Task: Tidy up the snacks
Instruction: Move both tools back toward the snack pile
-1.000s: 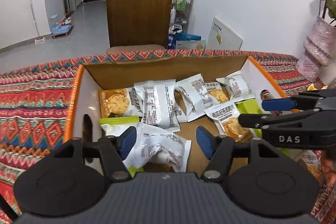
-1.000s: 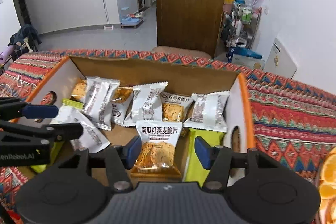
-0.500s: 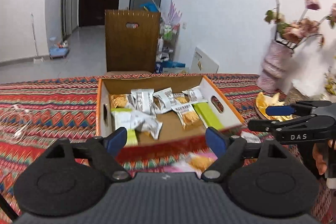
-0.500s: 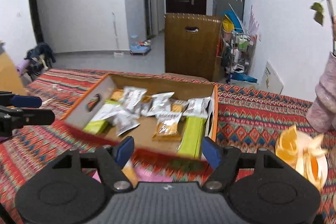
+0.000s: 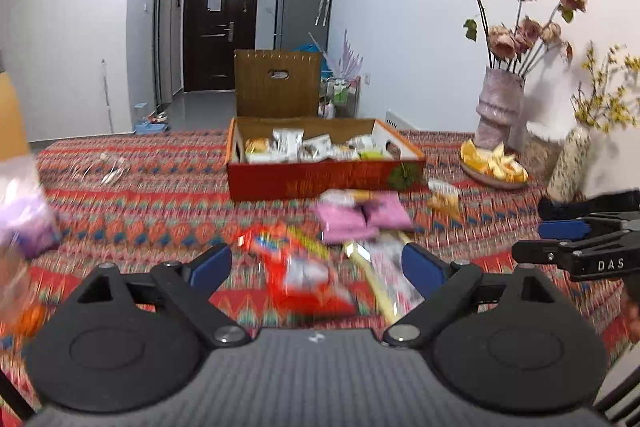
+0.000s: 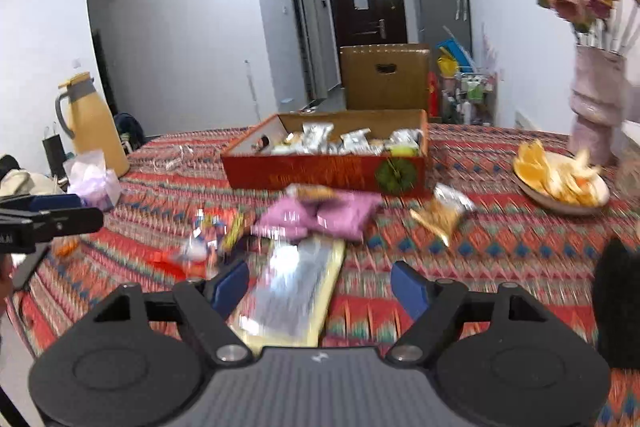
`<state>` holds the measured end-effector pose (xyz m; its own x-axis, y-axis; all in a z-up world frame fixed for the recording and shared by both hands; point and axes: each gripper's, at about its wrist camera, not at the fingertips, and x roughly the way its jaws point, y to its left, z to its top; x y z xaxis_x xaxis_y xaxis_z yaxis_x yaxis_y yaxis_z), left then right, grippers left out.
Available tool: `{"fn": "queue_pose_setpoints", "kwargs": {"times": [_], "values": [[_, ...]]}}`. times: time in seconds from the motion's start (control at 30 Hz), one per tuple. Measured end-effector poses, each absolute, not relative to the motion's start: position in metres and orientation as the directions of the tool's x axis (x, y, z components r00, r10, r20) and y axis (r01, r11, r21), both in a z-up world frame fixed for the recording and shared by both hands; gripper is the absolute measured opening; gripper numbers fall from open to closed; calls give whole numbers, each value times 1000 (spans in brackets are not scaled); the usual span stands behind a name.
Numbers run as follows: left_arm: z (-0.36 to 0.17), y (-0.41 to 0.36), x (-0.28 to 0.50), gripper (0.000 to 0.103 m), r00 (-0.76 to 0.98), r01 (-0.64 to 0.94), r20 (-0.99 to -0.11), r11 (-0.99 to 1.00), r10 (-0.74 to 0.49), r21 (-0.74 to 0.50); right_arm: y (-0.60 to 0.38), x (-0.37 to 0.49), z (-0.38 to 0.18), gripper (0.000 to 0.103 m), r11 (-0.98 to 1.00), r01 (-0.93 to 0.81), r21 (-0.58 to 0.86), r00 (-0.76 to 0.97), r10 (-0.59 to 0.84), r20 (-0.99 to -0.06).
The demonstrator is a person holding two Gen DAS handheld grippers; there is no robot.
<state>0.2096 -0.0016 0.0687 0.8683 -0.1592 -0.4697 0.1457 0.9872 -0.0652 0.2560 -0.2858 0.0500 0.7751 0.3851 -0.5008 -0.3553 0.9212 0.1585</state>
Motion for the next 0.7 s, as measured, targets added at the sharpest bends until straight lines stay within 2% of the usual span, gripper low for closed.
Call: {"fn": "queue_pose_setpoints", "kwargs": {"times": [0.13,0.27,0.47,0.7], "values": [[51,3,177,94,861,104,-488,988,-147,-114,-293,210,23,78,939,-300,168,789,343,-510],[33,5,160,94,830,76,-541,988,-138,-136,-299,180,-2,80,960,-241,139,788,277,-550],[23,-1,160,94,809,90,-570,988,-148,-129,-305,170,-24,80,968,-224,112,764,246,-597],[29,-18,191,94,787,125,-588,982,-185,-143,-314,186,-29,80,966,-212,151,763,260,-591]]}}
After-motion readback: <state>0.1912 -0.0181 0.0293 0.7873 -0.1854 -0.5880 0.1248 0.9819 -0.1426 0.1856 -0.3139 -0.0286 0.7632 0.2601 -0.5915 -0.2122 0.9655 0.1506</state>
